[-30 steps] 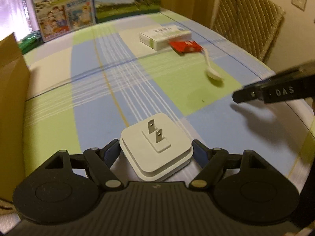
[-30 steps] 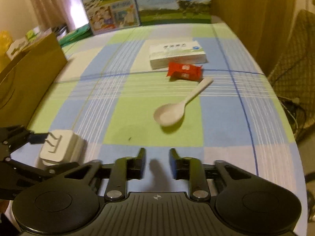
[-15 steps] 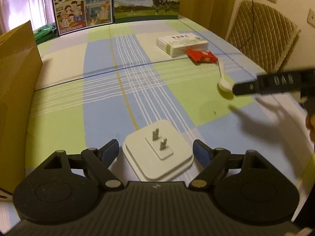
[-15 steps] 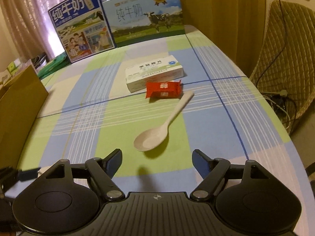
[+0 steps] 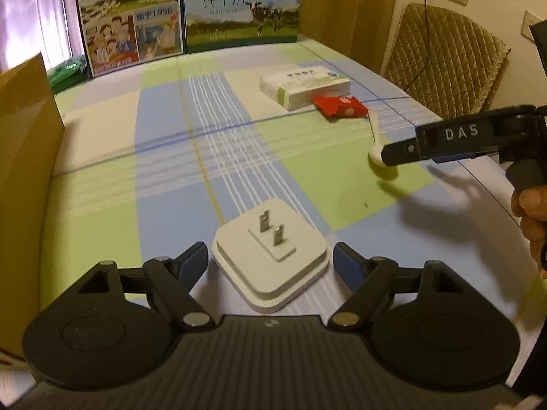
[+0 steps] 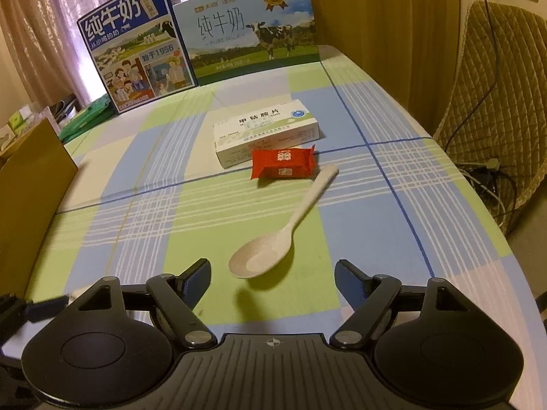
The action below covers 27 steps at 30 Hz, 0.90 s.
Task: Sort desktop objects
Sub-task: 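Lift the white plug with the left tool while the right tool lifts the spoon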
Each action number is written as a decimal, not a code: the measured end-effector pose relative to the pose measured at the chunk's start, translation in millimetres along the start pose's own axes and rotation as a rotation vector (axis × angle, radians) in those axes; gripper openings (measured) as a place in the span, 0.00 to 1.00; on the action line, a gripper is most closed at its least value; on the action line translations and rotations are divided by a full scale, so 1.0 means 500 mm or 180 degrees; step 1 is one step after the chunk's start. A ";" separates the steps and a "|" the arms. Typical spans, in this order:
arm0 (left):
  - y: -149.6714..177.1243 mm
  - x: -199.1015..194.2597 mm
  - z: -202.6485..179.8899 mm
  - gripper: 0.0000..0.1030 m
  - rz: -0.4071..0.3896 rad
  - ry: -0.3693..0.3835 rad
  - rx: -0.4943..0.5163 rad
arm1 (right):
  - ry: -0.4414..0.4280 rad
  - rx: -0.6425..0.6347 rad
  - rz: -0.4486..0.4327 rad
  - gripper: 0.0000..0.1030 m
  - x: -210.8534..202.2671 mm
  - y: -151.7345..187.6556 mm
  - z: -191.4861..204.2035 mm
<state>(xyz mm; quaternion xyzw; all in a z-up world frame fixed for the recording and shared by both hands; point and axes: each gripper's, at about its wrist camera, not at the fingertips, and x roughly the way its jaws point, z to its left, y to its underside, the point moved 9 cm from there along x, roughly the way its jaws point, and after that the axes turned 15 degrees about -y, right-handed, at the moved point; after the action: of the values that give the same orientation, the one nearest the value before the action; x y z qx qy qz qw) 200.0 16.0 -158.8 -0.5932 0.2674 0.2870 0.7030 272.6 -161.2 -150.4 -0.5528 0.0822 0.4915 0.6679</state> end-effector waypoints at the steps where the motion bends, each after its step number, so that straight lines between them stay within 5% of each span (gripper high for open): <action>1: 0.002 0.000 -0.003 0.77 0.0009 -0.0017 -0.0003 | 0.0003 -0.0006 0.0000 0.75 0.002 0.000 0.001; 14: 0.006 0.021 -0.009 0.73 0.0047 -0.0072 0.0087 | 0.0079 -0.0207 0.0064 0.74 0.062 -0.001 0.014; 20: 0.005 0.024 -0.007 0.73 0.0020 -0.0029 0.0080 | 0.0198 -0.0513 0.0148 0.40 0.081 0.008 0.026; 27: 0.007 0.025 -0.009 0.73 0.0036 -0.0010 0.0093 | 0.0123 -0.0514 0.0257 0.29 0.057 0.027 0.029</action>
<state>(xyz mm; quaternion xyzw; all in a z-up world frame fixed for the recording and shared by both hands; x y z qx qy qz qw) 206.0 13.1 -170.9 -0.5810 0.2739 0.2879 0.7104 270.7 -134.5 -172.5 -0.6104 0.0774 0.5124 0.5991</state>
